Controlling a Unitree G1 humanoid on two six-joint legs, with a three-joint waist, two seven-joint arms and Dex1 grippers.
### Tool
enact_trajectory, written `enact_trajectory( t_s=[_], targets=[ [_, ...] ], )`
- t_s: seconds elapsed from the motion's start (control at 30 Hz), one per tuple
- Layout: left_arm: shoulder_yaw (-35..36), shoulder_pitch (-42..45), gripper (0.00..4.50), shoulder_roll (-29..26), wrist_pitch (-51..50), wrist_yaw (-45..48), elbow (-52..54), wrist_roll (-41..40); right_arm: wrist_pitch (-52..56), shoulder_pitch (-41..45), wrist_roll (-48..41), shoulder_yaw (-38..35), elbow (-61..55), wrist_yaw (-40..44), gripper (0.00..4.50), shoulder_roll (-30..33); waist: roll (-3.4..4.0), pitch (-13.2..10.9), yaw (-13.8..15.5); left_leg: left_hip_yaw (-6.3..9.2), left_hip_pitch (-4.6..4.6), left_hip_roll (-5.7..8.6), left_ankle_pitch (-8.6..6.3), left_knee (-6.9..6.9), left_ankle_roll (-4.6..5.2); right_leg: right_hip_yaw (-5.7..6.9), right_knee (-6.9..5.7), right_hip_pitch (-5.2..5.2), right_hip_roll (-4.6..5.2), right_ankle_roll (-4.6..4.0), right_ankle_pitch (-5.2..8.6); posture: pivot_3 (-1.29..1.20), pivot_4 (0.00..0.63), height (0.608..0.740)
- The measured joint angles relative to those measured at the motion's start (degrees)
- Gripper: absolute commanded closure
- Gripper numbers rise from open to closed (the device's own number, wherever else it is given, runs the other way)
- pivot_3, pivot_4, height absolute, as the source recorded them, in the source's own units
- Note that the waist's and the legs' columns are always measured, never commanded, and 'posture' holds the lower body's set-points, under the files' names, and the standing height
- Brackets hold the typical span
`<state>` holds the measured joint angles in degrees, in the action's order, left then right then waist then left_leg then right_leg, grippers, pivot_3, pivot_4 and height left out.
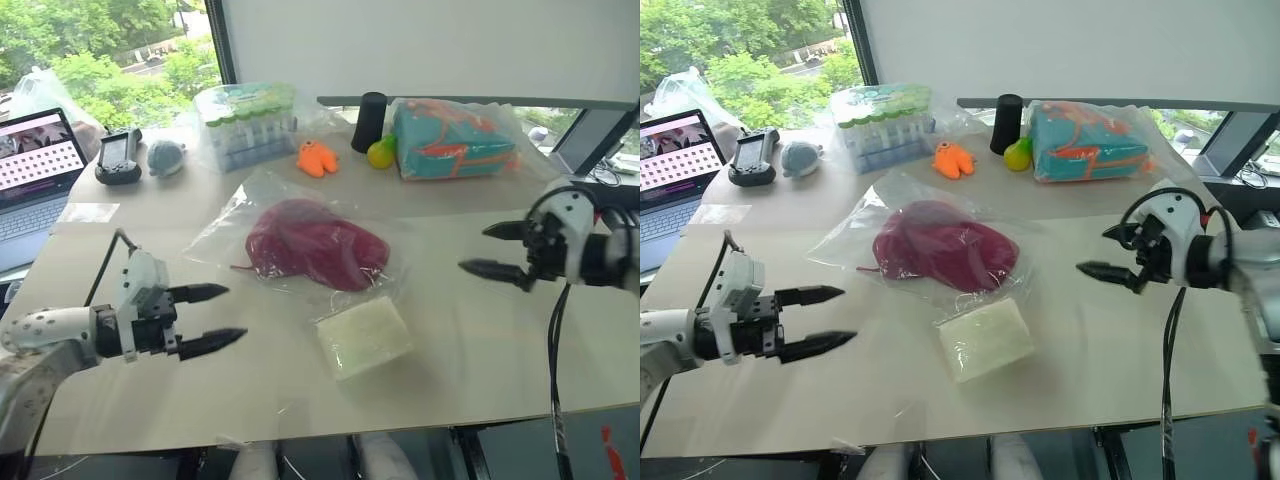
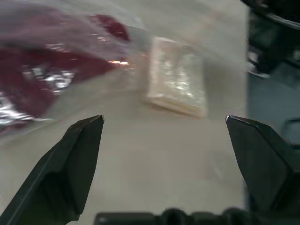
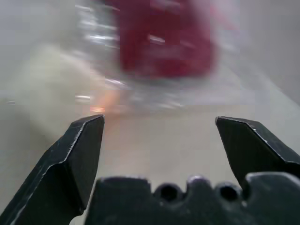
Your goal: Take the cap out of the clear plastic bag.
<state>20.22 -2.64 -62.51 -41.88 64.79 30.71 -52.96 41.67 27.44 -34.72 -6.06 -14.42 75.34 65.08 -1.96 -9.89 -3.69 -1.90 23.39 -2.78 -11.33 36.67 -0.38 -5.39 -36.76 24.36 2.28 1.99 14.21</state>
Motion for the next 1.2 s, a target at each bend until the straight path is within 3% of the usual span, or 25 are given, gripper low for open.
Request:
enact_trajectory(
  t_s=[0.2,0.37,0.47,0.67,0.97,1.07,1.2],
  targets=[
    [-1.43,3.92,0.03,-1.80,-2.16,5.07,1.06,-4.26,1.09,8.03,-4.34,9.57,-9.41,4.42,0.00,-5.44,-0.06,-0.05,-0.17,-0.02,-0.01,-0.01,0.00,0.00,0.00,0.04,-0.03,0.03,-0.01,0.08,-0.07,0.00,0.150,0.740],
    [-6.12,2.93,0.03,1.44,2.77,4.02,0.45,3.83,-5.83,8.46,6.36,19.92,-7.91,1.99,0.00,-11.21,-0.14,-0.07,0.08,-0.02,0.22,0.06,-0.02,0.01,-0.04,0.01,0.00,0.20,0.03,0.13,-0.07,0.00,0.150,0.740],
    [-10.82,1.04,0.03,5.52,9.70,1.90,-0.32,12.74,-11.34,9.16,13.90,25.48,-0.61,-0.48,0.00,-16.16,-0.21,-0.11,0.23,-0.02,0.51,0.08,-0.02,0.06,-0.04,-0.02,-0.10,0.52,0.02,-0.26,-0.34,0.00,0.150,0.740],
    [-12.78,0.43,0.03,7.92,14.33,0.94,-0.28,17.37,-16.96,10.26,20.91,27.35,9.18,-2.16,0.00,-20.37,-0.24,-0.12,1.08,0.01,0.81,0.06,-0.01,0.14,-0.03,0.00,-0.25,0.80,-0.03,-0.31,-0.39,0.00,0.150,0.740],
    [-13.21,-0.02,0.03,9.49,15.82,0.01,-0.28,19.75,-21.14,6.88,26.44,32.06,11.34,1.35,0.00,-20.88,-0.24,-0.12,1.14,0.01,0.77,0.06,-0.01,0.23,-0.03,0.00,-0.30,0.74,-0.04,-0.29,-0.39,0.00,0.150,0.740],
    [-13.22,-0.01,0.00,9.65,16.37,-0.10,-0.38,20.49,-21.44,6.88,27.13,32.05,11.35,1.61,0.69,-20.88,-0.24,-0.12,1.11,0.01,0.72,0.05,-0.01,0.23,-0.03,0.00,-0.34,0.71,-0.06,-0.30,-0.40,0.00,0.150,0.740],
    [-13.27,0.59,0.00,10.11,16.64,-0.33,-1.45,21.29,-21.57,6.72,27.61,32.02,11.32,1.75,2.08,-21.02,-0.25,-0.11,1.18,0.02,0.68,0.05,-0.01,0.27,-0.03,0.01,-0.35,0.65,-0.07,-0.29,-0.39,0.00,0.150,0.740]
  ],
)
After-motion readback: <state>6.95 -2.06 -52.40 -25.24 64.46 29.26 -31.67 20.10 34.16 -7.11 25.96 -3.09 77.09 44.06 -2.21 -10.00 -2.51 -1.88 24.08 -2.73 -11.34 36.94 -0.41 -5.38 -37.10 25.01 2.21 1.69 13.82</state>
